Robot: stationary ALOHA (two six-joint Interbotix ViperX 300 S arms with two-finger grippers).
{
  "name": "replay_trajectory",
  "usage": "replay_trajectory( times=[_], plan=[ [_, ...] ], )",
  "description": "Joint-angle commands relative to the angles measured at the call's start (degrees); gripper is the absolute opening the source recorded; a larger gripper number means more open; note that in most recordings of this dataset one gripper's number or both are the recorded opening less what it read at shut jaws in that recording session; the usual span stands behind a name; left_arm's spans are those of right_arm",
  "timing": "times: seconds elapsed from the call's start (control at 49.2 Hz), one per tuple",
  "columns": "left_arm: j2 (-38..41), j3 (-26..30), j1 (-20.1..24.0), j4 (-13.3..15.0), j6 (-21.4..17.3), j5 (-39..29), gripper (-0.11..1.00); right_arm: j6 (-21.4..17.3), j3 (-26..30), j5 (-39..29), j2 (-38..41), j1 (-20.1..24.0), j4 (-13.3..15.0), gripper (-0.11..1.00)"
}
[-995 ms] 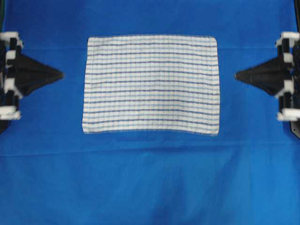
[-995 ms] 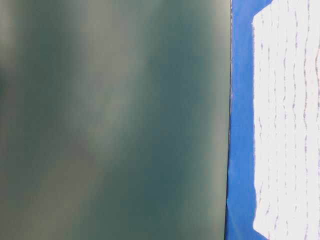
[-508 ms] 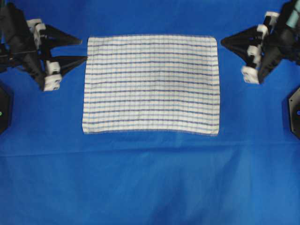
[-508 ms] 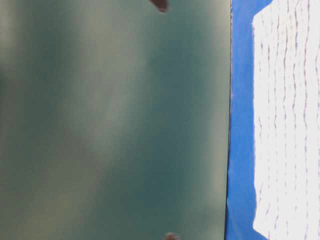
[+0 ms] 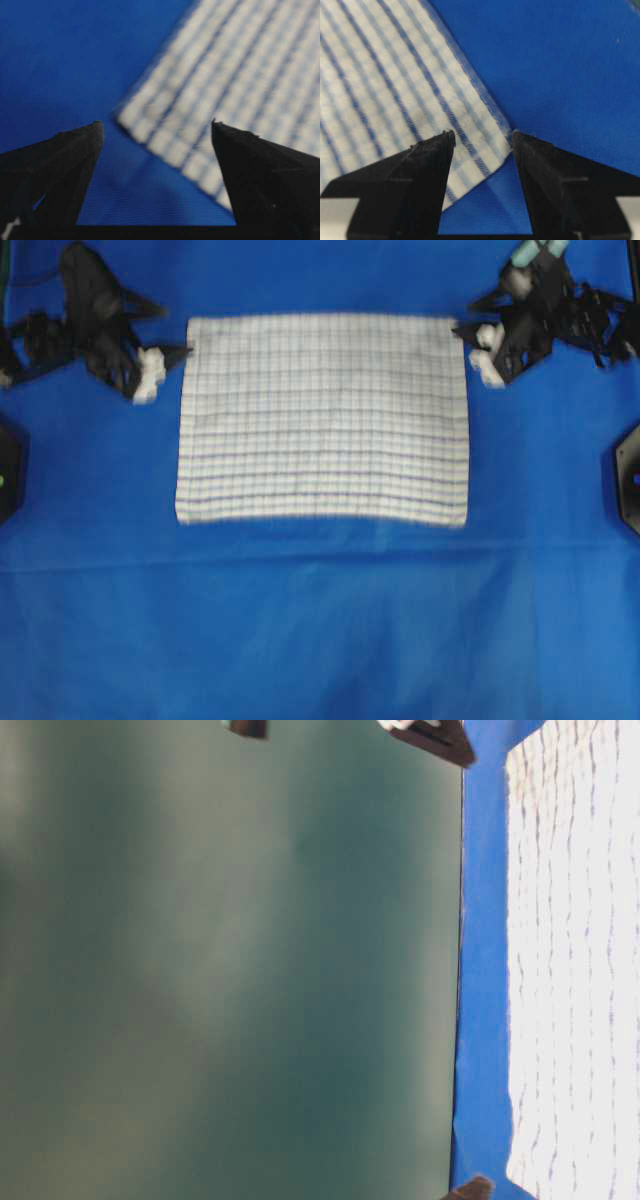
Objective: Fold the blue towel.
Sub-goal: 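Move both grippers to the towel's far corners and grasp them, then lift far corners and fold toward the near edge with both grippers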
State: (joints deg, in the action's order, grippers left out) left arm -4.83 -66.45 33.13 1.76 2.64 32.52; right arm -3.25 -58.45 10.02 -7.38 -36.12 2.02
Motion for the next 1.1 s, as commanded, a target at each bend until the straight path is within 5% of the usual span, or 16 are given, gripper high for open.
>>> replay_trajectory(
  times=[0.0,0.487,0.609,0.751,0.812,1.076],
  plan=[
    [2.2,1.14,1.67,0.0,-0.18,1.93,0.83,0.0,1.49,1.93,2.55,-1.14,0.26,0.56],
    [14.06,6.59,3.78,-0.09,-0.35,4.31,0.79,0.09,3.16,5.19,9.58,-2.02,0.62,0.54],
    [14.85,6.77,3.96,-0.09,-0.44,2.99,0.57,0.18,3.43,4.92,9.76,-2.02,0.62,0.44],
    [14.94,6.77,3.96,-0.18,-0.44,2.2,0.2,0.18,3.34,4.83,9.76,-2.02,0.62,0.07],
    [14.94,6.77,3.87,-0.26,-0.44,2.2,0.08,0.09,3.25,4.83,9.76,-2.02,0.62,0.06],
    [13.71,6.5,3.08,-0.26,-0.44,1.93,0.04,-0.62,2.99,4.66,8.7,-2.02,0.35,0.06]
  ],
)
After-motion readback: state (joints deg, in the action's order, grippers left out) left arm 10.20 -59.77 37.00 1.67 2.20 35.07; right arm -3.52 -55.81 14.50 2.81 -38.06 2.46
